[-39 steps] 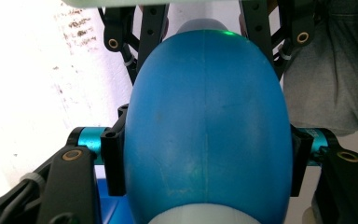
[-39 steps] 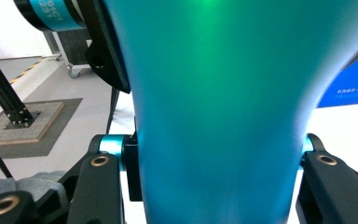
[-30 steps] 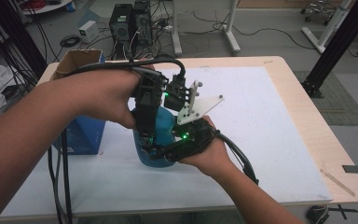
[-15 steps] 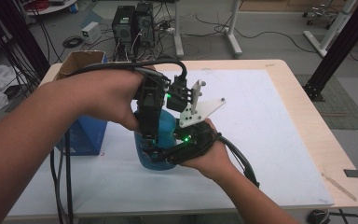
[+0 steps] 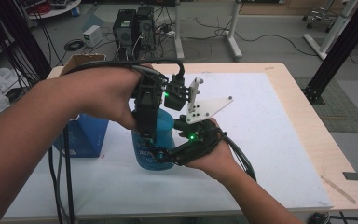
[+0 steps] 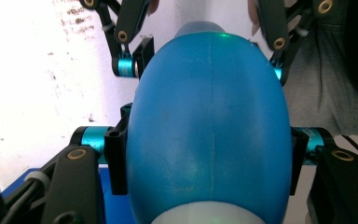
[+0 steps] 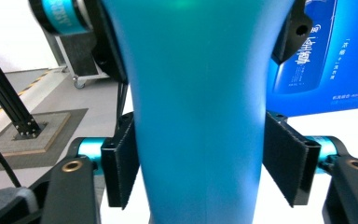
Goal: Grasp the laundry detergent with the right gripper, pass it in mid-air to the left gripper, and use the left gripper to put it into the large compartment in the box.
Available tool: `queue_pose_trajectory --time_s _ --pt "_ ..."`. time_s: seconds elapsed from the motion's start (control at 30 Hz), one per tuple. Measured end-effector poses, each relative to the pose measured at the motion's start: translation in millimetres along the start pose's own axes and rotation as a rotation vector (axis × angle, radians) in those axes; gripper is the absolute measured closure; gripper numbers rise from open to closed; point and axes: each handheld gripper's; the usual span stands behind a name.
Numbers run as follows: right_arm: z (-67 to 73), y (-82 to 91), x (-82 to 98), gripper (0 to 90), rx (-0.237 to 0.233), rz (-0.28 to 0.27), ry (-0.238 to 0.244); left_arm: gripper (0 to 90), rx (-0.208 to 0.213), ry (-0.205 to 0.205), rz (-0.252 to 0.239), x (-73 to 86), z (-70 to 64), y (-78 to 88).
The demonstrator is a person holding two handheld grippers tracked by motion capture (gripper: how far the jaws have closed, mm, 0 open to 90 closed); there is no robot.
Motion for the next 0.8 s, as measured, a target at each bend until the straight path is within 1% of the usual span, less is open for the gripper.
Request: queue_pose_trajectory --time_s 0.1,0.17,0.2,0.23,0.33,0.37,0.4,0.43,0.7,0.73,0.77,0.8 --pt "0.0 1.8 -0.8 26.9 0.005 0.005 0.0 38.6 -0.002 0.006 0.001 1.5 -0.4 2.3" --pt "-0.5 3.1 -1.3 22.7 0.005 0.011 -0.005 38.5 -0.002 0.014 -0.003 2.9 -0.8 3.7" --pt "-0.5 3.1 -1.3 22.7 0.005 0.011 -0.005 38.6 -0.002 0.014 -0.003 2.9 -0.8 3.7" --pt "-1.7 5.3 -1.8 22.0 -0.008 0.019 -0.015 38.5 -0.001 0.016 -0.004 4.2 -0.7 5.7" --pt "-2.2 9.0 -2.9 21.2 -0.022 0.023 -0.013 38.5 -0.001 0.026 -0.008 6.3 -0.4 7.7" --pt "-2.3 10.4 -3.5 17.1 -0.02 0.026 -0.012 38.5 0.0 0.025 -0.007 6.9 0.1 8.0" --pt "-2.3 10.4 -3.5 17.1 -0.02 0.026 -0.012 38.5 0.0 0.025 -0.007 6.9 0.1 8.0" --pt "-3.3 13.5 -4.5 13.4 -0.004 0.033 -0.012 38.5 -0.003 0.028 -0.007 7.5 0.2 8.1" --pt "-5.2 20.6 -6.3 12.1 -0.003 0.048 -0.005 38.5 -0.005 0.04 -0.005 11.1 2.4 8.5" --pt "-5.2 21.1 -6.6 10.3 0.0 0.05 -0.002 38.5 -0.006 0.04 -0.006 11.6 2.7 8.6" --pt "-5.1 21.4 -7.9 2.5 0.022 0.067 -0.005 38.5 -0.006 0.04 -0.003 12.6 3.3 9.5" --pt "-5.1 21.4 -7.9 2.5 0.022 0.067 -0.005 38.5 -0.006 0.04 -0.003 12.6 3.3 9.5"
Point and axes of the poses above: each handheld gripper's, and its own axes: y roughly backward along the jaws, x roughly out of its underside, z roughly to its left, and after that the axes turned 6 degrees about x, right-handed
